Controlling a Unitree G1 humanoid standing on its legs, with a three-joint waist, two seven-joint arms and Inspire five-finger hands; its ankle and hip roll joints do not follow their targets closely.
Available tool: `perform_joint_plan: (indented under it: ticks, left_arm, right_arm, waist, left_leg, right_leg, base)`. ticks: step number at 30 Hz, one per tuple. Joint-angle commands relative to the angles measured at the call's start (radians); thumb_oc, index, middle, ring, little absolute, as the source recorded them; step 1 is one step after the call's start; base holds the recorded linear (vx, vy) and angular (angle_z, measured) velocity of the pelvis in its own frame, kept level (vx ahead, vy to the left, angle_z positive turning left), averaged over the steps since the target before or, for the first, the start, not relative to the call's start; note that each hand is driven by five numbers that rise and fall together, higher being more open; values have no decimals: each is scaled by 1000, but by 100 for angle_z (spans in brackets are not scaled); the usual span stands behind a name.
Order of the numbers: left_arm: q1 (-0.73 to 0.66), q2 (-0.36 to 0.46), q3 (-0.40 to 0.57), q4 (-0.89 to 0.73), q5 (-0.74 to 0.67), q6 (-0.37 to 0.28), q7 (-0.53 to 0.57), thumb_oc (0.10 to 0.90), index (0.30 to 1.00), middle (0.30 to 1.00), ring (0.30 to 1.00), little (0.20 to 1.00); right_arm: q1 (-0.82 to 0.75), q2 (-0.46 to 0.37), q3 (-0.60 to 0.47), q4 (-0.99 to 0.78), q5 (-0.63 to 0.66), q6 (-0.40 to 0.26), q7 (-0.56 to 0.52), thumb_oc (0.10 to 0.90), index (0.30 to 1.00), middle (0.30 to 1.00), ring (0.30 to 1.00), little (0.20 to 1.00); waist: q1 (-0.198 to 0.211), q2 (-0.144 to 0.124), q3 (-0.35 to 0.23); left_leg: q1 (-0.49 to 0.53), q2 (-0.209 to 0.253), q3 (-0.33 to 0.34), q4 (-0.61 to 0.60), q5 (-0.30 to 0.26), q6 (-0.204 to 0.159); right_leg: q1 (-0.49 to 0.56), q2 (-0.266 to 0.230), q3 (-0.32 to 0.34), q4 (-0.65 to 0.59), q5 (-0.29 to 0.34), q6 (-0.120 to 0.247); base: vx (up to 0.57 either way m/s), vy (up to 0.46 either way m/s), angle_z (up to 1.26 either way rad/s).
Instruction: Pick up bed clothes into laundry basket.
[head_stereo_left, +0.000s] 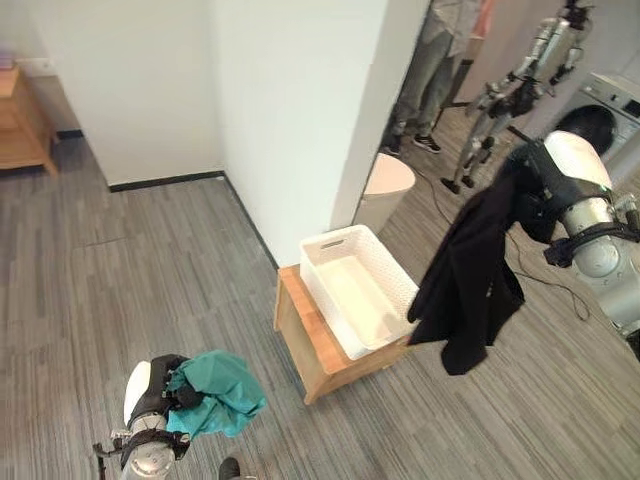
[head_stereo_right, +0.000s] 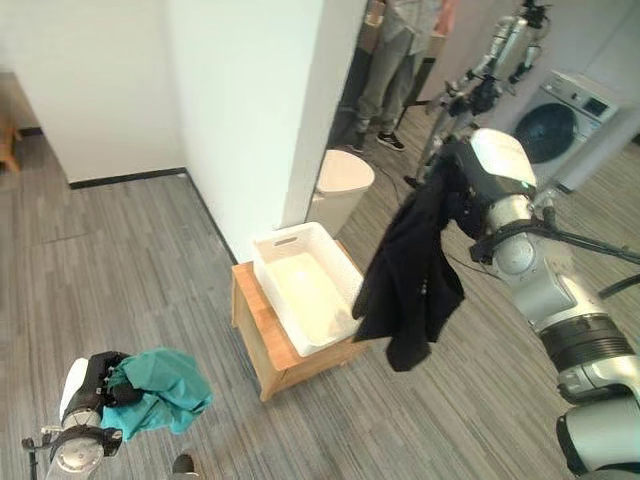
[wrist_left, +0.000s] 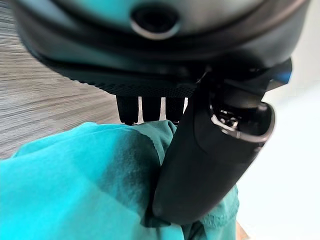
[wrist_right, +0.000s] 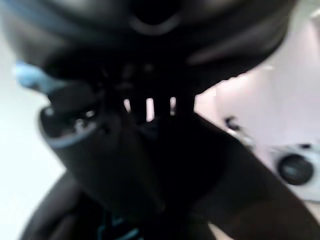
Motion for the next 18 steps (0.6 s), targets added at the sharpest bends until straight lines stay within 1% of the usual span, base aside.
perform_joint_plan:
  ticks: [1,6,10,15,16,17,18]
  left_arm:
    - [-60,98,-11,-75,-18,-94,32,400,300,300,300,300]
    - [-33,86,8,-50,-19,-84,22,400,300,300,300,300]
    - [-28,76,4,-47,-22,-82,12,400,300,300,300,300]
    - [-42,78,-11,-50,-25,-85,14,400,300,300,300,300]
    - [-56,87,-23,-58,-29,-89,18,400,300,300,300,300]
    - [-58,86,-23,-56,-29,-90,18,400,300,300,300,300]
    - [-70,91,-34,-62,-31,-91,18,400,300,300,300,300]
  right_arm:
    - [-264,-78,-67,40,32,-6,-123,400,300,300,300,300]
    - [-246,-126,-127,17,37,4,-157,400,300,300,300,300]
    - [-254,-149,-118,15,37,4,-147,400,300,300,300,300]
    - [-273,-135,-89,30,55,-3,-140,400,300,300,300,300]
    - [-281,-113,-79,44,70,-4,-142,400,300,300,300,300]
    - [-286,-113,-75,47,71,-5,-143,400,300,300,300,300]
    - [-295,-86,-64,46,73,-4,-144,400,300,300,300,300]
  waist:
    - [22,-41,-13]
    - [33,-48,0]
    - [34,-48,2]
    - [34,-48,13]
    - [39,-48,25]
    - [39,-48,26]
    - [47,-48,42]
  left_leg:
    - [-55,24,-47,-3,-67,-7]
    - [-74,19,-69,-4,-70,-5]
    - [-72,17,-70,-4,-71,-6]
    - [-73,17,-69,-3,-71,-7]
    - [-81,18,-71,-3,-68,-8]
    - [-82,19,-70,-3,-68,-8]
    - [-96,22,-74,-3,-63,-10]
  right_leg:
    - [57,-62,-37,31,-130,64]
    - [50,-57,-46,32,-138,60]
    - [55,-56,-49,28,-140,57]
    - [50,-55,-44,27,-138,58]
    - [42,-55,-43,26,-137,58]
    - [40,-55,-42,26,-137,57]
    - [30,-54,-43,24,-135,57]
  base:
    - [-1,3,13]
    - [31,2,14]
    - [20,3,10]
    - [0,0,0]
    - [0,0,0]
    - [-34,-14,-3]
    - [0,0,0]
